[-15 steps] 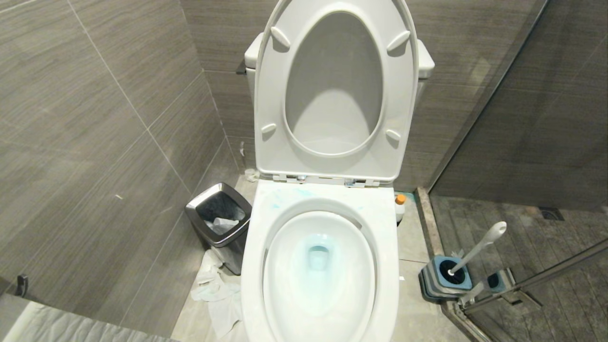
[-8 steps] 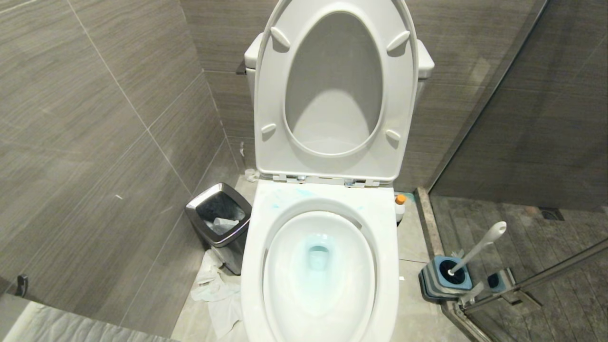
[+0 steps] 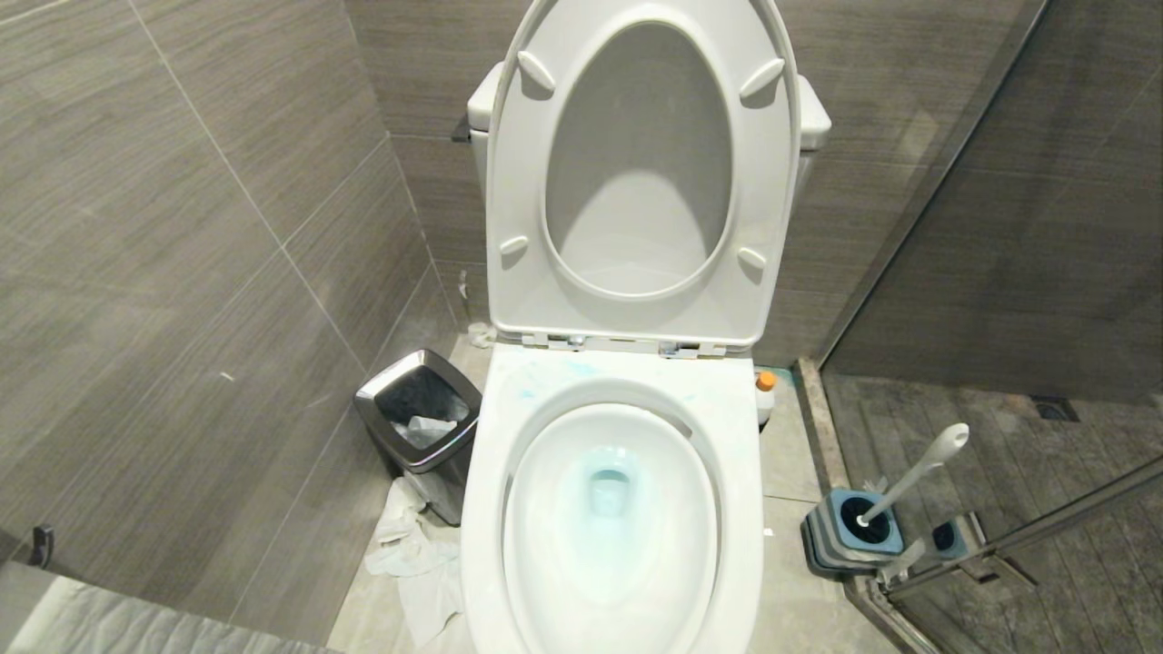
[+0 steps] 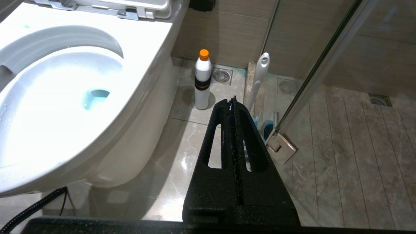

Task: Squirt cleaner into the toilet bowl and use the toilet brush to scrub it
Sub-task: Flush the toilet

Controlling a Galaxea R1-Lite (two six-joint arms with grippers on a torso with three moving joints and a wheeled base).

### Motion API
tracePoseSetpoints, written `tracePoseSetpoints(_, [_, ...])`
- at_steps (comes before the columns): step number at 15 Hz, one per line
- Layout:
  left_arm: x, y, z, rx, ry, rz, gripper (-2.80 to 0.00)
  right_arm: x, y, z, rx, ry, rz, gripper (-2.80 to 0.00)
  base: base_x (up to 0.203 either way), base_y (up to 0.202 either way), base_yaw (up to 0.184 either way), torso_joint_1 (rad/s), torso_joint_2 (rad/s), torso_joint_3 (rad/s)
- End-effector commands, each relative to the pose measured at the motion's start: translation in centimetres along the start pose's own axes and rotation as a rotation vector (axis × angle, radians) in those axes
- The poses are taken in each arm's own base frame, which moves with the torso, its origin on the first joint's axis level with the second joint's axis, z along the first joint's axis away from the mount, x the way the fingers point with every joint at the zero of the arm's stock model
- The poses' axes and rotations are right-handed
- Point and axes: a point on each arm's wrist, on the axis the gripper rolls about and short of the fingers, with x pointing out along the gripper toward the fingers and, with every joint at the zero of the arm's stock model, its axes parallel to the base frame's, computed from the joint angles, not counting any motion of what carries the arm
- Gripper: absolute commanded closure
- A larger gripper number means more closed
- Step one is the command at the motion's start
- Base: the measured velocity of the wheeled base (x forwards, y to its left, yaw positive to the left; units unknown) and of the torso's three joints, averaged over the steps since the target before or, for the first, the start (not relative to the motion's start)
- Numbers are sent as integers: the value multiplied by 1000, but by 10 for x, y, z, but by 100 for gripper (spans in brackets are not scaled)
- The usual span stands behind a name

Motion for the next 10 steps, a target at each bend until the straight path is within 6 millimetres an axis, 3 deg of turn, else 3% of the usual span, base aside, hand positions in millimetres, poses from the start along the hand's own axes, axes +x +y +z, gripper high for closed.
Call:
tracePoseSetpoints(1, [52,10,8,-20,72,-15,0,2,0,-7,-1,26,1,0,0,0,0,0,0,0])
tracePoseSetpoints(6, [166,17,21,-125,-42,-83,0,2,0,-7,-1,27,1,0,0,0,0,0,0,0])
tracePoseSetpoints(10, [215,13,27,-183,-94,-123,0,2,0,-7,-1,25,1,0,0,0,0,0,0,0])
